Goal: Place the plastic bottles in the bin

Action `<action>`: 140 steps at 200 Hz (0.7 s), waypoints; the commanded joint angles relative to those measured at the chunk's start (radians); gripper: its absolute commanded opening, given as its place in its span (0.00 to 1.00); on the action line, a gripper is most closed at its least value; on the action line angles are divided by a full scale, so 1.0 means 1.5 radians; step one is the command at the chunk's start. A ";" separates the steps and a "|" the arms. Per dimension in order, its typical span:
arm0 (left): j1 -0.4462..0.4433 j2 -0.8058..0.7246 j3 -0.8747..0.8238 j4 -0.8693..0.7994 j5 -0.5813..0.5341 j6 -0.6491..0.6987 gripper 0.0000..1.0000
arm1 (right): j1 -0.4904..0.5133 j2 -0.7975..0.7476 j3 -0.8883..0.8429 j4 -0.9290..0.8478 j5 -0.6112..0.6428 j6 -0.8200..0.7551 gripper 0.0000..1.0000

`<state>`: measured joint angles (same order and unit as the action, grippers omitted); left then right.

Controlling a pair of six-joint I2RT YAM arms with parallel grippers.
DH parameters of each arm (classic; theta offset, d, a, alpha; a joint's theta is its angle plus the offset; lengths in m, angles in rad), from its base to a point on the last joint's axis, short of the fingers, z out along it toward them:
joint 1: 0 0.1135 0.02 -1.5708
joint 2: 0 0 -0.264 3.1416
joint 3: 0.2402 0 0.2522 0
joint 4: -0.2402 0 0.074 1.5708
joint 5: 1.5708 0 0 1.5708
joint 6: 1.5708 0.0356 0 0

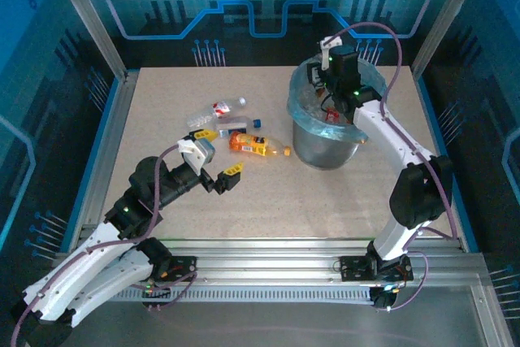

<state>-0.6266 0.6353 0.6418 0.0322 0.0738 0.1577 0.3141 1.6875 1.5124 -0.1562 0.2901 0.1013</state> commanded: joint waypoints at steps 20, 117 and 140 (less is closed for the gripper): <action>-0.003 -0.002 -0.009 0.003 -0.014 -0.004 0.99 | -0.010 0.024 -0.017 -0.054 0.000 0.034 0.52; -0.004 0.005 -0.004 -0.001 -0.019 -0.001 0.99 | -0.003 -0.025 0.096 -0.176 -0.014 0.069 0.77; -0.004 0.006 -0.006 0.003 -0.020 -0.001 0.99 | 0.003 -0.064 0.107 -0.195 0.005 0.079 0.80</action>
<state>-0.6266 0.6422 0.6380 0.0311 0.0631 0.1570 0.3031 1.6932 1.6192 -0.3901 0.2790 0.1844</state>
